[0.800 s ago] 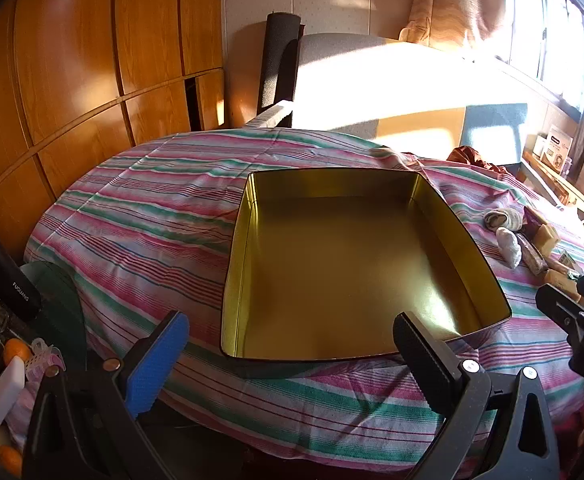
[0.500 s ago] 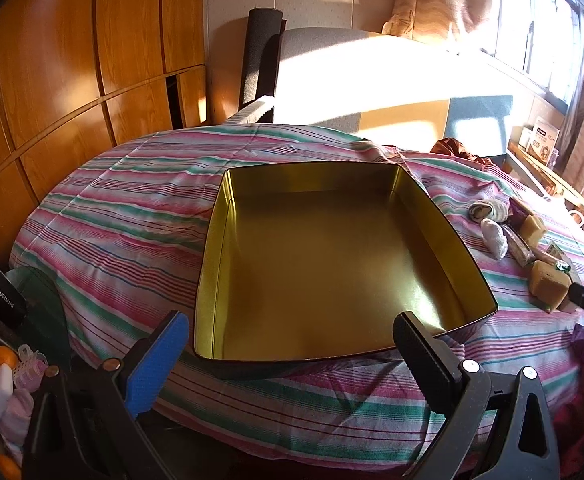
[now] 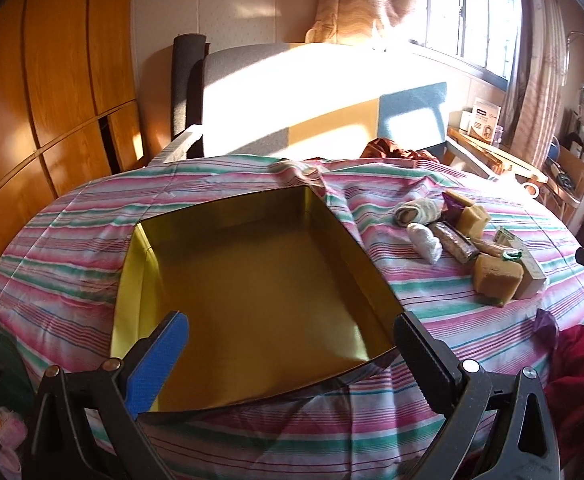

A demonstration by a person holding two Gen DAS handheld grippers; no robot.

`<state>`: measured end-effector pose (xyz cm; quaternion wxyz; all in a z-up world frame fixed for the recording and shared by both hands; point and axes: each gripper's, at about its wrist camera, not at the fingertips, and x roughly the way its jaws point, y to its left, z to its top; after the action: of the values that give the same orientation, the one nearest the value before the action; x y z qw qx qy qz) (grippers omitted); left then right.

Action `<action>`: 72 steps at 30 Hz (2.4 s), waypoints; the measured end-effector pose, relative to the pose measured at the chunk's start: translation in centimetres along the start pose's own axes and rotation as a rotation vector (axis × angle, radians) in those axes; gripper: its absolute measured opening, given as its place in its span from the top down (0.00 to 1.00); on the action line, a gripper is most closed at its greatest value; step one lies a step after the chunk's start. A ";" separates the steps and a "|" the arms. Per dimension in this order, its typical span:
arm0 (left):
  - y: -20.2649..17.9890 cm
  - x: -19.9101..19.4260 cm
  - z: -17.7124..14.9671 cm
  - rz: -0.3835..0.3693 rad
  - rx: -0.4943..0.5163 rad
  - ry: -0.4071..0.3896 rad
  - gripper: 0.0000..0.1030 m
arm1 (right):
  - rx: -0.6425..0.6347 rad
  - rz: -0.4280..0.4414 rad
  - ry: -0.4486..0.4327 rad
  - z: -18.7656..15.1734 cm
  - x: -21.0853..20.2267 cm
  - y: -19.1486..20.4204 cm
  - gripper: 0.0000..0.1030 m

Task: Organize objects
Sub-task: 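Move both tools from the gold tray toward the pile of items, then grasp the yellow sponge with the left tool, then grasp the purple packet with the right tool while the left tool holds the sponge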

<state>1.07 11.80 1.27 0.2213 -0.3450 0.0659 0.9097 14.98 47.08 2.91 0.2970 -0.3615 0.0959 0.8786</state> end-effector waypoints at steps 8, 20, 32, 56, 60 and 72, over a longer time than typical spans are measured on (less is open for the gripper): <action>-9.1 3.0 1.8 -0.168 0.151 0.050 0.00 | 0.004 0.011 0.129 -0.9 2.5 -2.8 0.03; -19.9 8.8 1.6 -0.354 0.287 0.149 0.00 | 0.126 0.018 0.126 -2.1 3.6 -5.0 0.03; -25.1 15.2 1.6 -0.368 0.343 0.214 0.00 | 0.255 0.070 0.136 -2.6 4.1 -7.0 0.09; -20.6 11.0 0.8 -0.459 0.275 0.152 0.31 | 0.135 -0.142 0.042 2.1 2.7 -4.6 0.09; -19.3 9.3 1.0 -0.461 0.265 0.125 0.31 | 0.091 -0.082 0.102 1.3 3.0 -4.2 0.10; -15.3 5.8 0.9 -0.443 0.209 0.079 0.31 | -0.183 0.171 0.478 -1.8 7.6 -0.6 0.11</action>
<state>3.51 27.78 -1.35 0.4470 -0.3614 0.0911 0.8132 12.15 50.34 -3.64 0.1569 -0.5746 0.1138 0.7952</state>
